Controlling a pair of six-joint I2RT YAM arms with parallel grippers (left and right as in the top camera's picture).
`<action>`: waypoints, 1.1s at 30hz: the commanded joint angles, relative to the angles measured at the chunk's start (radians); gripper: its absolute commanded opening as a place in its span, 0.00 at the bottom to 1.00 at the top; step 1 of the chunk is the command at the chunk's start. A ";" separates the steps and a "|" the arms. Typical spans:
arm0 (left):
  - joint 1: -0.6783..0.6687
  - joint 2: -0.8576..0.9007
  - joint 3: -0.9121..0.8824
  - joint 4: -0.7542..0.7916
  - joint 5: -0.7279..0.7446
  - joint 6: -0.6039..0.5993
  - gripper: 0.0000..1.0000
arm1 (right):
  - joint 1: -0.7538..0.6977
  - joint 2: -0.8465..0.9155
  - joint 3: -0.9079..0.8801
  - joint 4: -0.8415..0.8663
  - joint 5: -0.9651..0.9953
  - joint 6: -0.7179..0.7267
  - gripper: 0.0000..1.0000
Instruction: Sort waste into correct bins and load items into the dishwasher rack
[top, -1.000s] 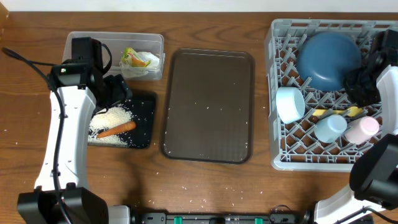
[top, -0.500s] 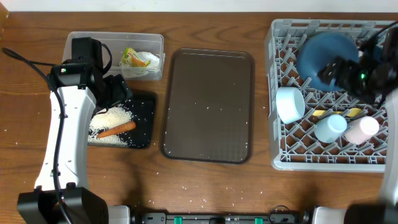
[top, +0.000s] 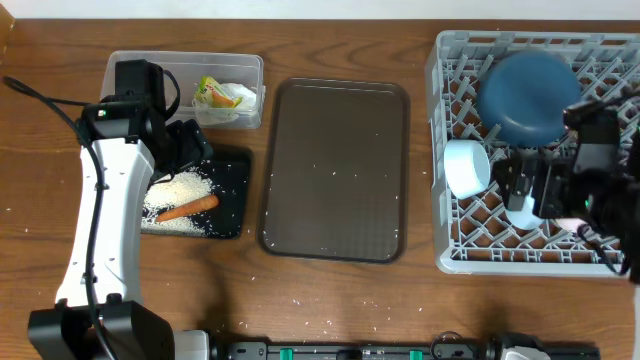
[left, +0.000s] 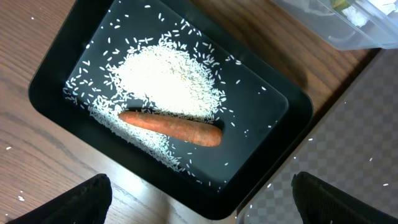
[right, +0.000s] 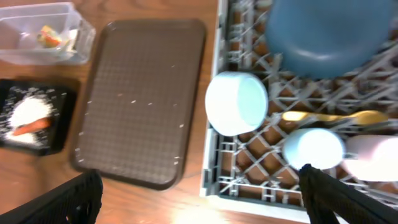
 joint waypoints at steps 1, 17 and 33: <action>0.005 0.003 -0.005 -0.006 -0.005 -0.006 0.95 | 0.004 -0.031 -0.016 0.026 0.107 -0.034 0.99; 0.005 0.003 -0.005 -0.006 -0.005 -0.006 0.95 | 0.054 -0.428 -0.982 1.094 0.063 -0.074 0.99; 0.005 0.003 -0.005 -0.006 -0.005 -0.006 0.95 | 0.209 -0.914 -1.580 1.341 0.148 -0.089 0.99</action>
